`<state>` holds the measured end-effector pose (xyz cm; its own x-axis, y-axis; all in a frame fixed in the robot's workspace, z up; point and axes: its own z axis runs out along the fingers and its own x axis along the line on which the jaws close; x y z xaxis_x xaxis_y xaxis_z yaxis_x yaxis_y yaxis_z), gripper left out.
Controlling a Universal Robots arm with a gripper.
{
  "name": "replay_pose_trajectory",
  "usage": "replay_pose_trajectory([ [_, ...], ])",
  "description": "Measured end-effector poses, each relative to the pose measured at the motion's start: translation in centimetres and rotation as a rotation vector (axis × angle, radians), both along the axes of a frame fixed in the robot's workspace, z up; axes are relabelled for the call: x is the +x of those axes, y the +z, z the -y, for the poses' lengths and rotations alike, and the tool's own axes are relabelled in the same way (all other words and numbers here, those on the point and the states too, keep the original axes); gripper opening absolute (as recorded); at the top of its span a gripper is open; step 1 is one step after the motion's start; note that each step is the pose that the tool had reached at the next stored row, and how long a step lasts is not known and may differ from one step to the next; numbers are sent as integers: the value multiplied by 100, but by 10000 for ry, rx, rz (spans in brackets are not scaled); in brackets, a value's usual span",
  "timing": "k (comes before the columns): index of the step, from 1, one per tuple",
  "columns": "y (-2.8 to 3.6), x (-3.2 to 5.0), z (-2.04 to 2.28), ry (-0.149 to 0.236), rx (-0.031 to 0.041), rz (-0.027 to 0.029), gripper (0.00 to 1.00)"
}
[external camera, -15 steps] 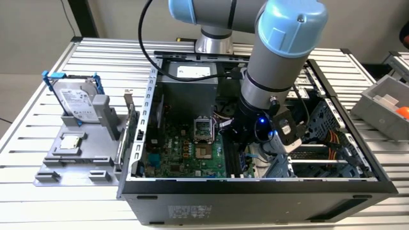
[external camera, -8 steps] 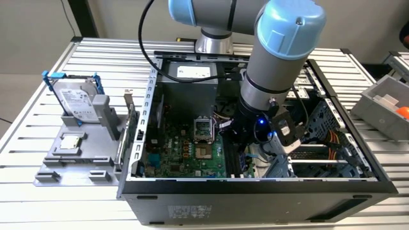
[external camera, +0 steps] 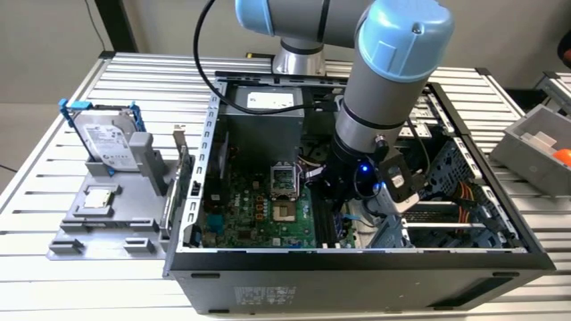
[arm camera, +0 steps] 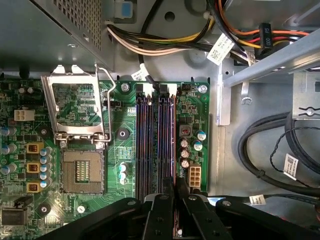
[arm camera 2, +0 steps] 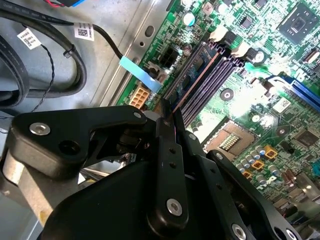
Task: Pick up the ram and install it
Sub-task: 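Insert the ram into the slot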
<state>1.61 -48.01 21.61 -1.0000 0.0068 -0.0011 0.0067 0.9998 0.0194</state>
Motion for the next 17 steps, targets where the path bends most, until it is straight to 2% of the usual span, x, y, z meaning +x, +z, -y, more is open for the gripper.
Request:
replay_pose_trajectory([
  [17,-1,-9,-2,-1,2,0,0],
])
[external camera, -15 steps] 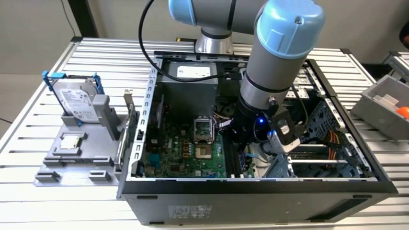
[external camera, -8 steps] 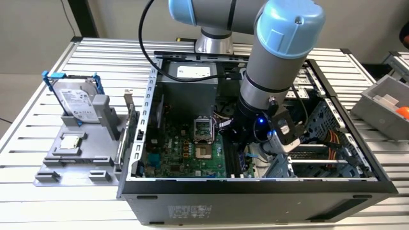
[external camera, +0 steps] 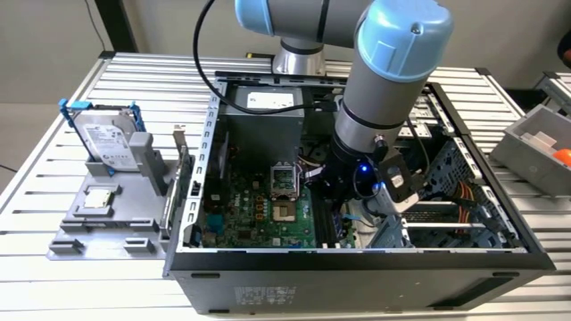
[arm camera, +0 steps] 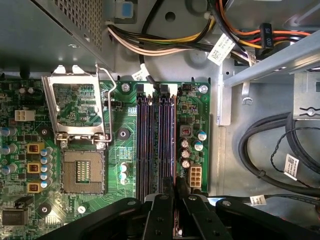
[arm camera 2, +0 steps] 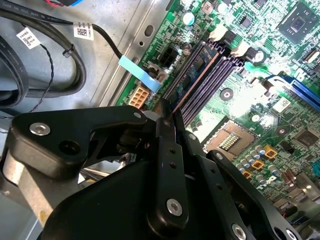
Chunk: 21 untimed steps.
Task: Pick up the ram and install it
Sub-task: 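Insert the ram into the slot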
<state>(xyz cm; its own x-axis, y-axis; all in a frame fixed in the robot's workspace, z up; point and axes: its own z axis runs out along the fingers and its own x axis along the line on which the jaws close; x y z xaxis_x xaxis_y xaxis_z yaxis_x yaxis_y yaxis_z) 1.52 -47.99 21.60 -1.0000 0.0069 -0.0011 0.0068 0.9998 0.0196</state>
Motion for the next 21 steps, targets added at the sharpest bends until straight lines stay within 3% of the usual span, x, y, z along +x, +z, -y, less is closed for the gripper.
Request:
replay_pose_trajectory([
  [17,-44,-7,3,-42,20,0,0],
  [18,-48,-6,1,-42,30,2,100],
  [21,-39,-7,3,-42,19,0,100],
])
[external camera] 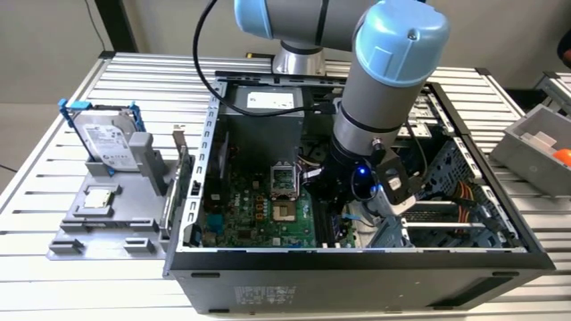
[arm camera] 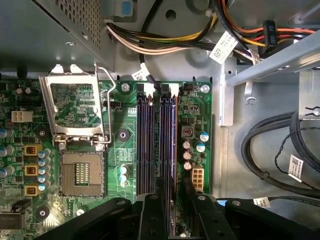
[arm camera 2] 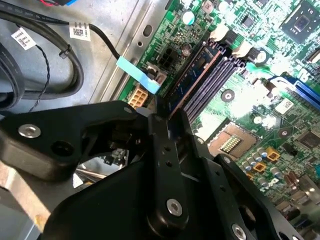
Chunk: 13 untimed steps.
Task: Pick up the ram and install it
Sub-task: 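Insert the ram into the slot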
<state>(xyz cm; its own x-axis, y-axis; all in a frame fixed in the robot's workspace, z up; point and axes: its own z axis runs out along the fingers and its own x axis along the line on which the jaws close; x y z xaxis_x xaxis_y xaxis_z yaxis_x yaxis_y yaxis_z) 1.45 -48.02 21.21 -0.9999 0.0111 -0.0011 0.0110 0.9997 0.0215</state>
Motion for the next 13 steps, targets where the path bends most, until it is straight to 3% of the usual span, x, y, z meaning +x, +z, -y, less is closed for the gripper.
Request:
replay_pose_trajectory([
  [9,349,0,-1,-1,19,-8,100],
  [12,360,0,1,-1,68,-10,100],
  [13,360,0,1,0,90,-10,0],
])
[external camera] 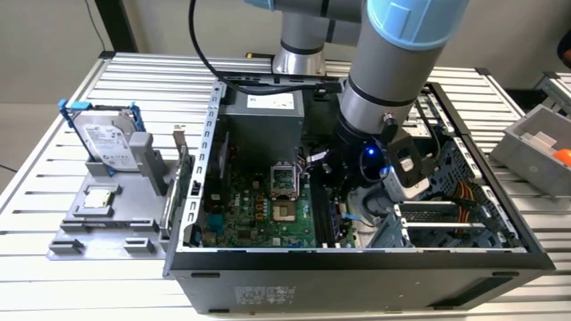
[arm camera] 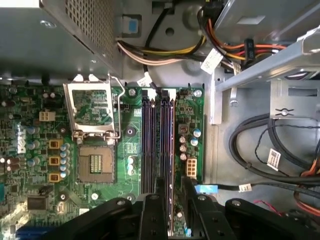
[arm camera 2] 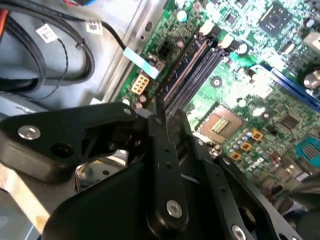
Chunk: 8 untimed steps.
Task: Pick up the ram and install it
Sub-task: 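Insert the ram into the slot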
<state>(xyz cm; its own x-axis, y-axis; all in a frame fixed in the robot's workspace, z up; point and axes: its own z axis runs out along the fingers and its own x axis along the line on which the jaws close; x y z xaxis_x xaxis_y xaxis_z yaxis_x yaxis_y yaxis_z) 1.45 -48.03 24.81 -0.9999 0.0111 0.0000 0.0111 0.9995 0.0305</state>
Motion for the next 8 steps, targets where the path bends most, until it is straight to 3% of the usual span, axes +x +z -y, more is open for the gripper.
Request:
replay_pose_trajectory([
  [8,0,0,0,0,178,0,0],
])
